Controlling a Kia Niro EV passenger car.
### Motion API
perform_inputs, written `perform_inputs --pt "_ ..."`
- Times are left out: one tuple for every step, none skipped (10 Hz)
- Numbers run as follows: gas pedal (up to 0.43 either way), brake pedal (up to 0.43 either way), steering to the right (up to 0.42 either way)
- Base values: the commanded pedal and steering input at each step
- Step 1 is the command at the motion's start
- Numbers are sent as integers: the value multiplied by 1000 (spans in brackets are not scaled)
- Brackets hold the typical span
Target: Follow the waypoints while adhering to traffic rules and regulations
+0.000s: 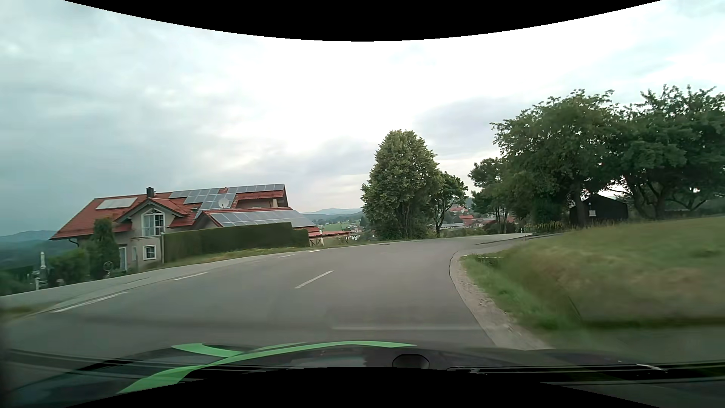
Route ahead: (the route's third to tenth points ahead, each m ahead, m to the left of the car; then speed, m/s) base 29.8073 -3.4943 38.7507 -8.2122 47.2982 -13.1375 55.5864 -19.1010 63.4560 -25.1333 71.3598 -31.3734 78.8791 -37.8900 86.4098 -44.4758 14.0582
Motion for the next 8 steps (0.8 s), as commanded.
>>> perform_inputs --pt "130 0 65" --pt "138 0 65" --pt "157 0 66" --pt "169 0 68" --pt "189 0 68" --pt "197 0 68" --pt "209 0 68" --pt "240 0 67"
